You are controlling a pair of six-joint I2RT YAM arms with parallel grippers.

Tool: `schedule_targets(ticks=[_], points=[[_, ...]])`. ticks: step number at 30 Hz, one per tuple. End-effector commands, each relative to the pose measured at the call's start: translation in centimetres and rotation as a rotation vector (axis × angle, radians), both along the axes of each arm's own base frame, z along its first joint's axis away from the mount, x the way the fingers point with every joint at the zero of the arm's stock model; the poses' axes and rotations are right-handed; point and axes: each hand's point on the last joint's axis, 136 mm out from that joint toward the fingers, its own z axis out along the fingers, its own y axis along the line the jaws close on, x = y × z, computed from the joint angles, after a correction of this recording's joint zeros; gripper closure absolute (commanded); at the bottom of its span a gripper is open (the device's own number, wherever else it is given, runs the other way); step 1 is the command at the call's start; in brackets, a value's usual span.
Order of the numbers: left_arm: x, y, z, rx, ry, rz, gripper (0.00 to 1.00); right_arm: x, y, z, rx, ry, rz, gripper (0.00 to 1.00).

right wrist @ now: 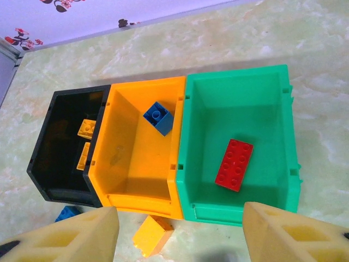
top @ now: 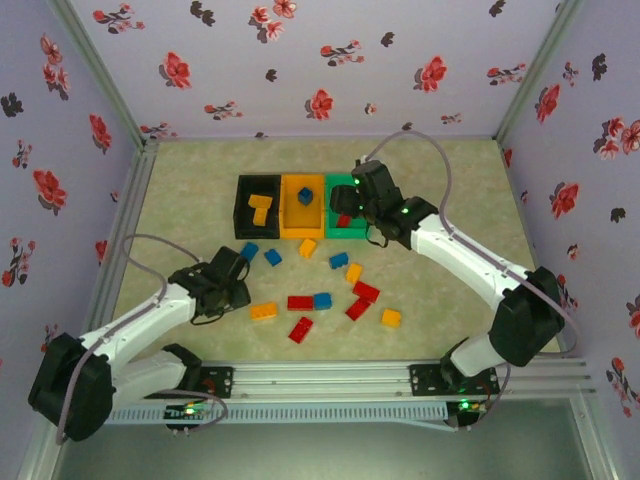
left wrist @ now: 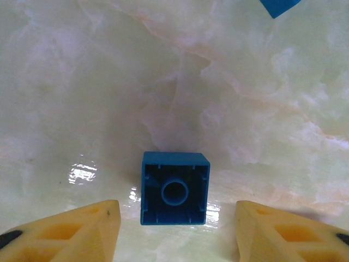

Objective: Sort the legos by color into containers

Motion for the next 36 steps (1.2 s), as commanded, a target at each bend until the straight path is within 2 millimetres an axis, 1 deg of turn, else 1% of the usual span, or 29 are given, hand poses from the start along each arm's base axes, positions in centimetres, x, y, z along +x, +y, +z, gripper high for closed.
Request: schedule_targets(ticks=[1, 6, 10, 14, 17, 19, 21, 23, 27, 32, 36], points=[[-0.2, 0.1, -0.9, 0.020, 0.015, -0.006, 0.46, -0.2, -1.0, 0.8, -0.005, -0.022, -0.031, 0.38], [0.0, 0.1, -1.7, 0.030, 0.027, -0.004, 0.49, -0.2, -1.4, 0.3, -0.021, -0.014, -0.036, 0.38], [0.1, 0.3, -2.0, 0.043, 0.035, -0.004, 0.51, -0.3, -1.6, 0.4, -0.024, -0.016, -0.040, 0.38], [0.4, 0.3, -2.2, 0.048, 0.030, -0.006, 0.58, -0.4, -1.8, 0.3, -0.029, -0.016, -0.042, 0.38], [0.8, 0.3, -2.0, 0.056, 0.032, -0.016, 0.67, -0.4, -2.0, 0.4, -0.030, -0.019, -0.045, 0.38], [1.1, 0.2, -1.8, 0.067, 0.037, -0.031, 0.72, -0.5, -2.1, 0.4, -0.029, -0.021, -0.046, 0.38], [1.6, 0.1, -1.1, 0.077, 0.027, -0.044, 0.73, -0.5, -2.2, 0.6, -0.026, -0.025, -0.047, 0.38], [2.3, -0.1, 0.0, 0.086, 0.010, -0.064, 0.74, -0.6, -2.3, 0.6, -0.027, -0.025, -0.049, 0.38], [4.4, -1.2, 3.0, 0.086, -0.055, -0.106, 0.74, -0.7, -2.6, 0.7, -0.030, -0.028, -0.053, 0.38], [7.8, -3.2, 6.8, 0.065, -0.146, -0.147, 0.74, -1.0, -2.8, 1.3, -0.024, -0.038, -0.054, 0.38], [11.0, -5.4, 9.2, 0.054, -0.207, -0.191, 0.74, -1.3, -3.2, 1.4, -0.029, -0.040, -0.056, 0.38]])
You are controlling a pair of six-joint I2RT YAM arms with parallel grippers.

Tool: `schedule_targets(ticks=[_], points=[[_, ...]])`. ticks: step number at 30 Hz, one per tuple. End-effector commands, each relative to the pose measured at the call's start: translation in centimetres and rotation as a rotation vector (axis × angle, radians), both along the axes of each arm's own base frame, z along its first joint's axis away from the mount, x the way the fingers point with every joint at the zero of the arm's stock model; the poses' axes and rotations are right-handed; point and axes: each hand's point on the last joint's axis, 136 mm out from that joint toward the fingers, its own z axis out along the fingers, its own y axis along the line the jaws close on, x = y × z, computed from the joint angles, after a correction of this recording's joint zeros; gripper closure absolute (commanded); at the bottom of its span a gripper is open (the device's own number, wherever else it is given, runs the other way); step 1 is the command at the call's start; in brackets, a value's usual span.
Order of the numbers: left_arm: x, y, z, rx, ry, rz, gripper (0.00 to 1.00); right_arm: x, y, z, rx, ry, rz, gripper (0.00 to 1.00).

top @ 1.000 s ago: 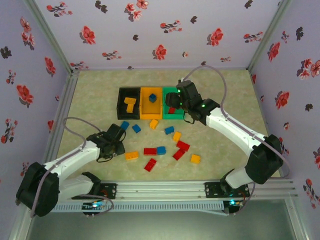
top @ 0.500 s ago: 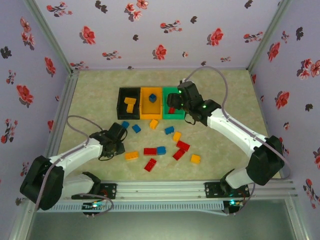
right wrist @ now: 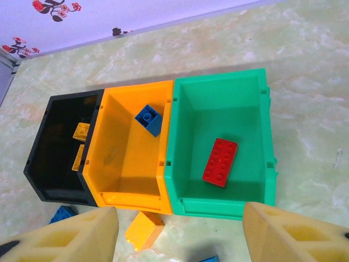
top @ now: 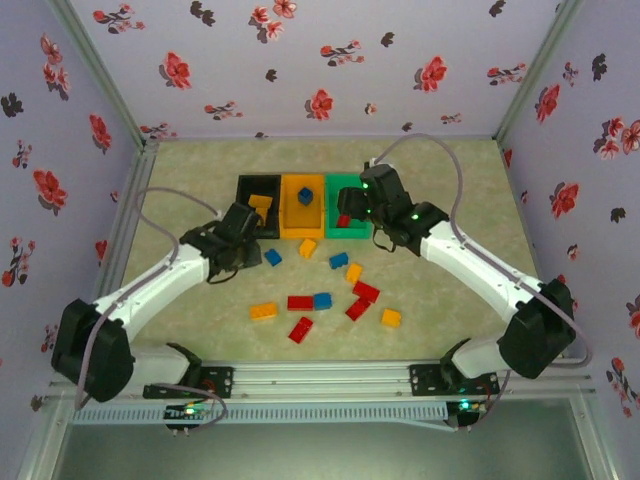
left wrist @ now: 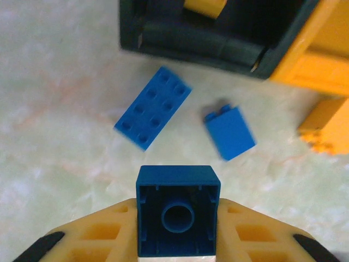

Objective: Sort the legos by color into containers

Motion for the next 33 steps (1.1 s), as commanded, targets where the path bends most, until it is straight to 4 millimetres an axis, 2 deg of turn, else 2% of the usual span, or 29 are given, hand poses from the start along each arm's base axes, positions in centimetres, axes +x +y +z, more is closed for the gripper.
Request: schedule_targets(ticks=[1, 4, 9, 13, 17, 24, 26, 28, 29, 33], points=[[2.7, -1.2, 1.9, 0.036, -0.050, -0.061, 0.74, -0.4, -1.5, 0.5, -0.027, -0.016, -0.029, 0.38], [5.5, -3.1, 3.4, 0.044, -0.079, -0.110, 0.74, -0.7, -2.0, 0.9, -0.031, -0.027, -0.040, 0.37], [10.1, -5.9, 4.8, 0.071, -0.104, -0.176, 0.74, -1.1, -2.6, 1.3, -0.037, -0.034, -0.052, 0.38], [13.5, -8.1, 4.3, 0.070, -0.070, -0.210, 0.74, -1.3, -3.0, 1.8, -0.036, -0.044, -0.062, 0.37], [16.1, -10.1, 3.5, 0.059, -0.044, -0.230, 0.74, -1.7, -3.5, 2.4, -0.035, -0.056, -0.069, 0.37], [19.1, -10.9, 1.0, 0.060, 0.011, -0.223, 0.74, -2.4, -4.2, 2.8, -0.035, -0.069, -0.078, 0.37], [19.5, -11.0, 0.4, 0.052, 0.023, -0.219, 0.67, -2.4, -4.3, 2.9, -0.035, -0.071, -0.079, 0.36], [19.9, -11.0, 0.1, 0.054, 0.027, -0.217, 0.47, -2.5, -4.3, 2.9, -0.035, -0.070, -0.078, 0.36], [20.0, -11.0, 0.2, 0.057, 0.026, -0.216, 0.40, -2.5, -4.3, 2.9, -0.036, -0.070, -0.077, 0.36], [20.0, -10.8, 1.5, 0.041, 0.003, -0.206, 0.33, -2.5, -4.4, 2.9, -0.036, -0.067, -0.078, 0.36]])
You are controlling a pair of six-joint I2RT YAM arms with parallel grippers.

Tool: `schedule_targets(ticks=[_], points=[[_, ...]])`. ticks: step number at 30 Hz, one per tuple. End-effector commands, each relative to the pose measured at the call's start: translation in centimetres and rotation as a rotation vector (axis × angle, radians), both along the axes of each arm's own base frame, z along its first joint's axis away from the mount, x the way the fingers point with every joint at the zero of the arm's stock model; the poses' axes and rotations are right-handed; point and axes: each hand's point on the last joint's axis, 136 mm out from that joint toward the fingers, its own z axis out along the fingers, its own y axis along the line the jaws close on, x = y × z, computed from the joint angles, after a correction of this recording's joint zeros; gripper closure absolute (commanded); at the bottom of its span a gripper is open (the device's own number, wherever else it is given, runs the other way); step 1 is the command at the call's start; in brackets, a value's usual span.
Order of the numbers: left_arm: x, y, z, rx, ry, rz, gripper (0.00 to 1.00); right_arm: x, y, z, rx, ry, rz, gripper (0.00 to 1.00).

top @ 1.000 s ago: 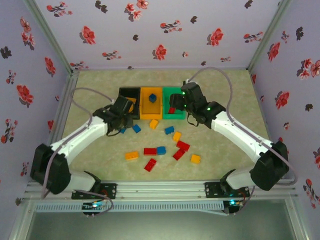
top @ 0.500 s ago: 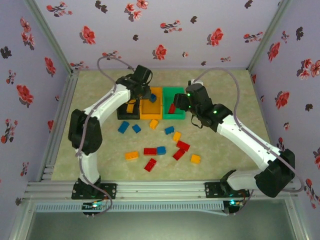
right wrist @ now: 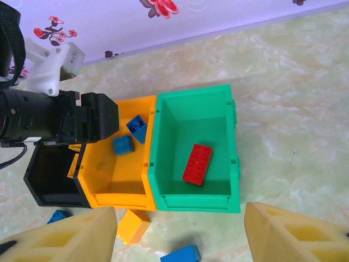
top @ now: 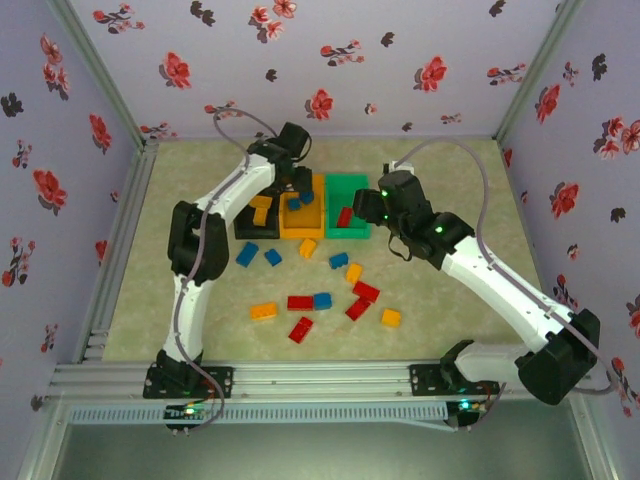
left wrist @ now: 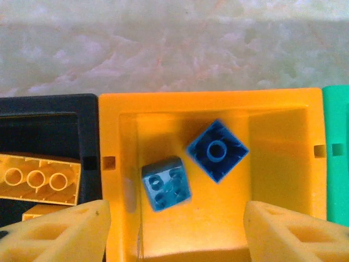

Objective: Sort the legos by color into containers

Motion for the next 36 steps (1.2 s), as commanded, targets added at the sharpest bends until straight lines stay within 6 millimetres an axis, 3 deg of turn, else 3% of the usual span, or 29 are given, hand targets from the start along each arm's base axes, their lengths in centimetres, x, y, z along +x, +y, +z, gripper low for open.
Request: schedule_targets(ticks=[1, 7, 16, 23, 28, 33, 36], points=[[-0.2, 0.2, 2.3, -0.020, -0.022, -0.006, 0.32, -0.1, -1.0, 0.0, -0.025, -0.009, -0.022, 0.36], [-2.3, 0.6, 5.2, -0.050, -0.067, -0.014, 0.32, 0.0, -0.8, -0.5, -0.034, 0.001, -0.018, 0.36], [-8.7, 3.0, 7.8, -0.092, -0.110, -0.019, 0.30, -0.4, -0.8, -2.3, -0.082, 0.043, 0.011, 0.36], [-14.5, 4.5, 9.2, -0.095, -0.127, -0.074, 0.30, -2.4, -0.7, -6.0, -0.115, 0.122, 0.064, 0.36], [-17.2, 6.4, 9.4, -0.104, -0.153, -0.069, 0.29, -4.1, 0.0, -9.1, -0.178, 0.193, 0.111, 0.37], [-18.3, 7.5, 10.0, -0.095, -0.180, -0.080, 0.28, -5.9, 2.3, -11.6, -0.213, 0.227, 0.224, 0.37], [-18.6, 8.1, 10.0, -0.069, -0.180, -0.077, 0.27, -7.5, 5.1, -12.8, -0.249, 0.207, 0.381, 0.37]])
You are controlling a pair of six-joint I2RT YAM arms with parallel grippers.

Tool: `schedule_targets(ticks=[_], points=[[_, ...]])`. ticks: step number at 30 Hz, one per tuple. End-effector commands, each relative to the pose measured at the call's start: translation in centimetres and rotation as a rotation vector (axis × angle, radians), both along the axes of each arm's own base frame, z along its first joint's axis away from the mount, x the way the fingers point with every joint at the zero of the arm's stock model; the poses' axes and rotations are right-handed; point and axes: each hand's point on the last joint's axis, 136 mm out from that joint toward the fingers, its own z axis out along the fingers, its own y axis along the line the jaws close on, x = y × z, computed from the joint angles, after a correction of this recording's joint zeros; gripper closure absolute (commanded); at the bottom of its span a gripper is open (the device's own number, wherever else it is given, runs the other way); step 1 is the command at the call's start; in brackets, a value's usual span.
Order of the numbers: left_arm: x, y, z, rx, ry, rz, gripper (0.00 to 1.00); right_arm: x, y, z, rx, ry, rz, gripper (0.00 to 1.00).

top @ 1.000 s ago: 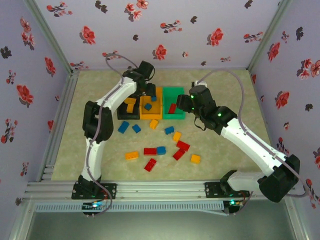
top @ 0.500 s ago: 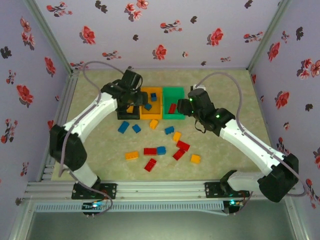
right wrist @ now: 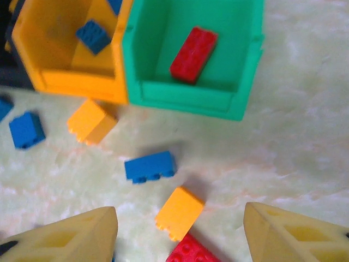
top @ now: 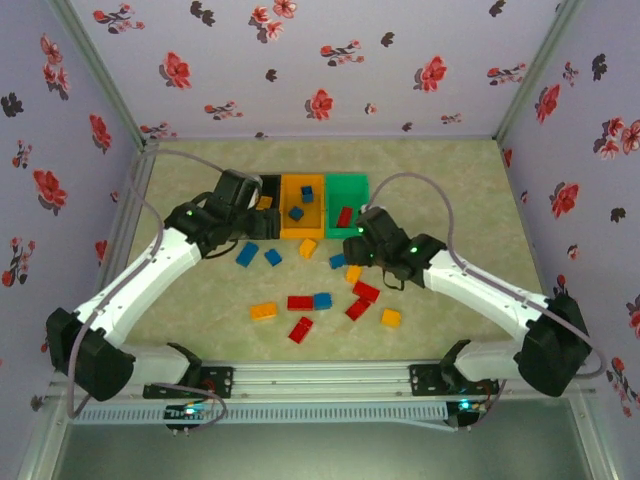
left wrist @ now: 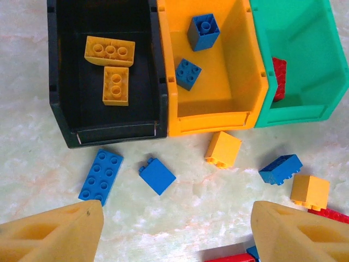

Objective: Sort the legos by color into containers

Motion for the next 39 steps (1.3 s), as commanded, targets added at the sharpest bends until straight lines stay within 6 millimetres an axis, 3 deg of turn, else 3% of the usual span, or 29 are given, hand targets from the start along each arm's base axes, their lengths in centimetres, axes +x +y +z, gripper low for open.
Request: schedule_targets(ticks=[1, 11, 20, 27, 39], points=[[-0.5, 1.1, -0.2, 0.048, -0.003, 0.005, 0.27, -1.9, 3.2, -1.5, -0.010, 0.003, 0.193, 0.37], [-0.4, 2.0, -1.5, 0.103, 0.032, 0.039, 0.26, -6.5, 9.7, -3.4, 0.011, 0.051, 0.540, 0.36], [-0.5, 3.5, -1.9, 0.149, 0.043, 0.072, 0.25, -10.0, 13.2, -6.8, -0.146, 0.116, 0.760, 0.35], [-0.8, 3.8, -1.5, 0.145, 0.034, 0.074, 0.24, -10.1, 14.6, -9.2, -0.266, 0.138, 0.807, 0.35], [-1.5, 5.0, -1.7, 0.175, 0.041, 0.090, 0.24, -8.9, 14.1, -10.9, -0.401, 0.146, 0.814, 0.36]])
